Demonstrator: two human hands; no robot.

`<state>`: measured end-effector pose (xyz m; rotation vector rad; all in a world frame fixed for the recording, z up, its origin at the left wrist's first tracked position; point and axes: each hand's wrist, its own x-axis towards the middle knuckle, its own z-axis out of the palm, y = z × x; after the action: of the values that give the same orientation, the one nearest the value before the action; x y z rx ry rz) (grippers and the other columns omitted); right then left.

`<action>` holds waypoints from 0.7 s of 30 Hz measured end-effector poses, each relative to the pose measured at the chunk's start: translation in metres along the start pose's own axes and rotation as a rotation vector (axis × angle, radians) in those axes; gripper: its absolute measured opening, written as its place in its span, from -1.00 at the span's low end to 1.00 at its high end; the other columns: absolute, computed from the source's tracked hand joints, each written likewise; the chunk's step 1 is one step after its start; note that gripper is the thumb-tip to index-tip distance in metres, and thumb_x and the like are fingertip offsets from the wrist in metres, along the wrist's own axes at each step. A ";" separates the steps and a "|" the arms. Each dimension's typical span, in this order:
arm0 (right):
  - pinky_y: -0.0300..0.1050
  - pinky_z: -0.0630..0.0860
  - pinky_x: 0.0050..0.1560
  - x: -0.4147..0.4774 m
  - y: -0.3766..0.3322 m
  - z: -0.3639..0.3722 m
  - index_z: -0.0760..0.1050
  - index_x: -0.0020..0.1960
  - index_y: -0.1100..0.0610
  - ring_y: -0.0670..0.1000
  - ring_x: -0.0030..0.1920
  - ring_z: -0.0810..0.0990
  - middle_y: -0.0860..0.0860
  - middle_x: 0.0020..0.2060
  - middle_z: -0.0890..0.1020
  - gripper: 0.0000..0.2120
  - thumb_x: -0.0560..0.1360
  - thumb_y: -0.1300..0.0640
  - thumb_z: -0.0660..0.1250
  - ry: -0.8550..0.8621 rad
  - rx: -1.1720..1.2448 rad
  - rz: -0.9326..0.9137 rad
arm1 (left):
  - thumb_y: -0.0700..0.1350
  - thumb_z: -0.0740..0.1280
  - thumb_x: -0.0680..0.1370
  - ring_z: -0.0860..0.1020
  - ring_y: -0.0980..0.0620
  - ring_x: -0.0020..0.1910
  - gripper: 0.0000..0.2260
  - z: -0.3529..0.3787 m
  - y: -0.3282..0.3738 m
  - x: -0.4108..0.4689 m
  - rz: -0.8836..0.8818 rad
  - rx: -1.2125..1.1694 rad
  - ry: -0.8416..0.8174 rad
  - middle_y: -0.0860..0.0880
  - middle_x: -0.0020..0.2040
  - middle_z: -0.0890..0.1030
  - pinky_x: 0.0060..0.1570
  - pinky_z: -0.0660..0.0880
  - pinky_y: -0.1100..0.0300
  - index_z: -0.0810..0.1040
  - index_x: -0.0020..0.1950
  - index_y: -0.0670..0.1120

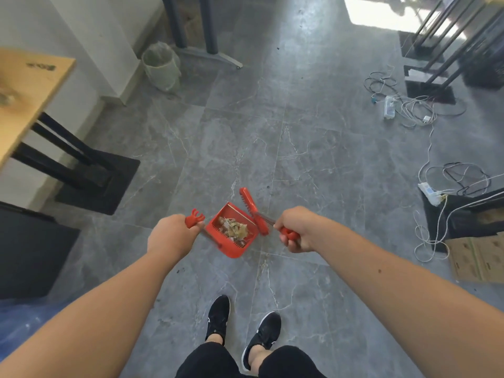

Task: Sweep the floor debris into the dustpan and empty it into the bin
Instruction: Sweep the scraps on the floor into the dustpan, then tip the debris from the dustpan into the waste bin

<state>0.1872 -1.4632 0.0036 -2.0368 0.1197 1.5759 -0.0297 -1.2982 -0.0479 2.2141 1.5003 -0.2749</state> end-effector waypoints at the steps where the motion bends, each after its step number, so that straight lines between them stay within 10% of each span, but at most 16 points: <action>1: -0.36 0.29 -0.57 -0.003 -0.006 -0.005 0.37 -0.19 0.18 -0.06 -0.55 0.35 0.06 -0.50 0.36 -0.85 0.54 0.34 0.20 -0.005 0.006 -0.012 | 0.23 0.31 0.55 0.48 -0.05 -0.32 -0.58 -0.004 0.006 0.000 -0.003 -0.009 0.017 -0.03 -0.33 0.53 -0.31 0.39 0.13 0.52 -0.25 -0.11; 21: -0.36 0.28 -0.62 -0.016 -0.206 -0.038 0.39 -0.18 0.19 -0.09 -0.49 0.39 0.02 -0.49 0.34 -0.87 0.51 0.34 0.17 -0.104 -0.085 -0.185 | 0.18 0.37 0.48 0.53 -0.05 -0.24 -0.71 -0.138 0.094 0.098 -0.013 0.082 0.246 0.03 -0.26 0.55 -0.29 0.40 0.14 0.52 -0.25 -0.02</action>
<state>0.2963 -1.3121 0.1000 -1.9621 -0.1727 1.5903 0.0835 -1.1811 0.0574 2.3745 1.6565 -0.0701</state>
